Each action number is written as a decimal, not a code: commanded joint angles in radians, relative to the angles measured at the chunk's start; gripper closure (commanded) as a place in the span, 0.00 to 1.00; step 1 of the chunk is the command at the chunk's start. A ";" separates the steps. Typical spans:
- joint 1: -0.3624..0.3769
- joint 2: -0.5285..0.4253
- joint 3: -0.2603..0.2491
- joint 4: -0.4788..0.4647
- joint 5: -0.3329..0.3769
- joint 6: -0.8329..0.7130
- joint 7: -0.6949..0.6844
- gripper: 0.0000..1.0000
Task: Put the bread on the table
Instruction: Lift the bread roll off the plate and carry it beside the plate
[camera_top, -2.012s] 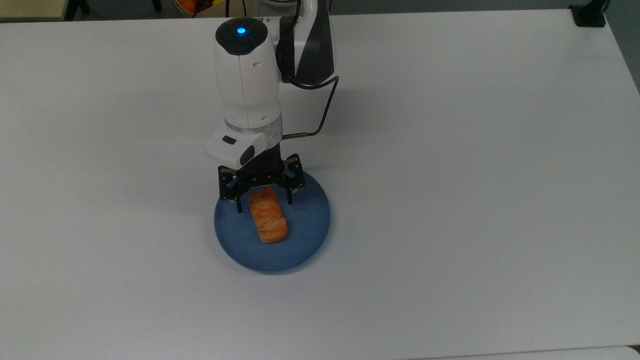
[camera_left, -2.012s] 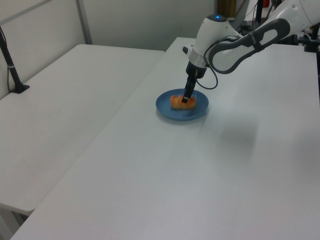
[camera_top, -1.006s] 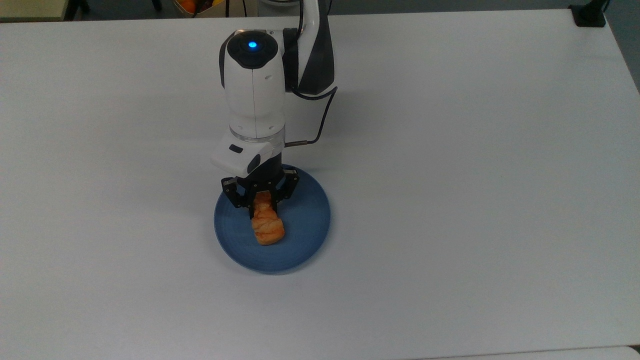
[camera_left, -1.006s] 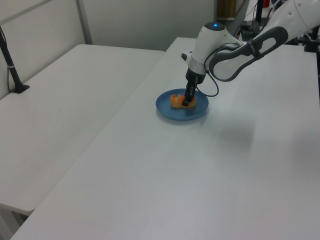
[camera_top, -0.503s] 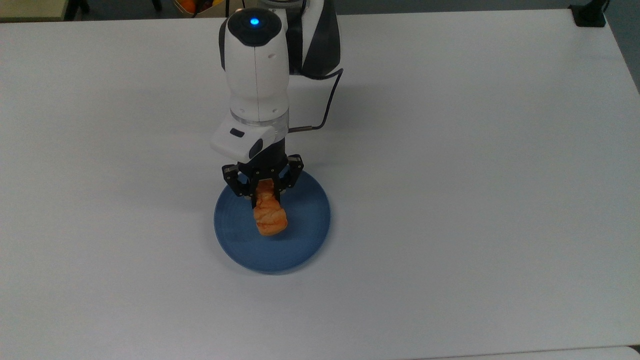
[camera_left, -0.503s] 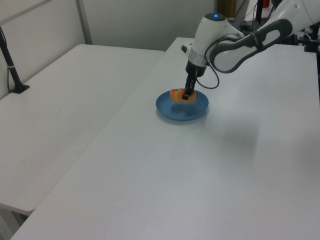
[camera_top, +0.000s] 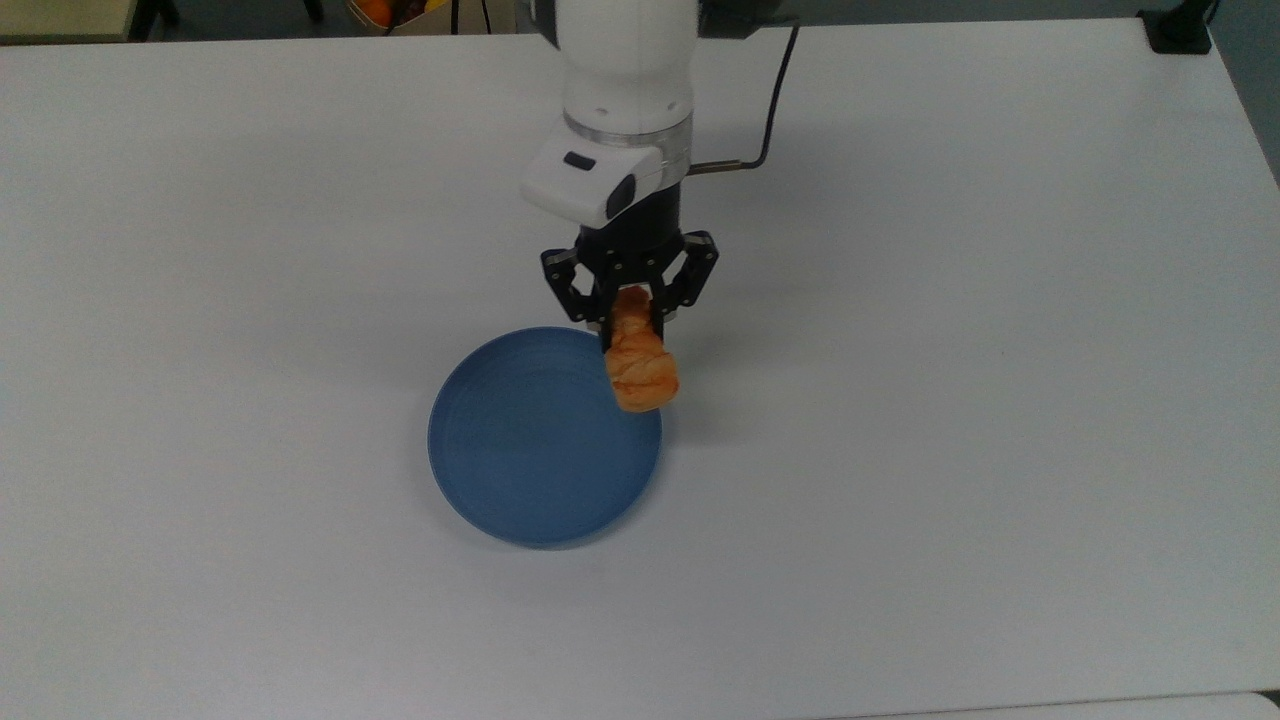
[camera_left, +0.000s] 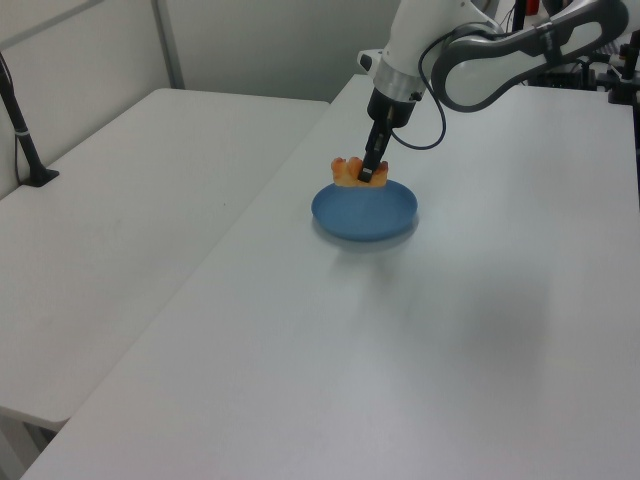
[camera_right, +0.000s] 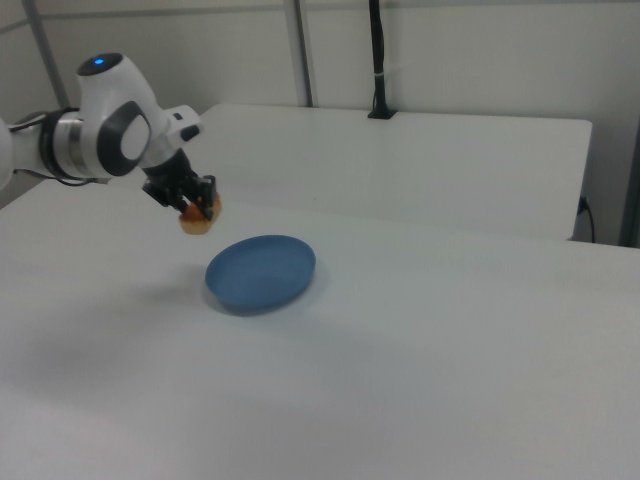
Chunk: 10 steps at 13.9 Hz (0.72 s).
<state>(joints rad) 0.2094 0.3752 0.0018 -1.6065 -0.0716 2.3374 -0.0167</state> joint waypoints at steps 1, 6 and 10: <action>0.083 -0.030 -0.010 0.008 -0.011 -0.049 0.133 0.57; 0.209 0.048 0.004 0.083 -0.059 -0.036 0.310 0.57; 0.274 0.135 0.007 0.143 -0.077 0.000 0.352 0.57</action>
<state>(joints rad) 0.4404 0.4283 0.0123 -1.5404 -0.1246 2.3207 0.2866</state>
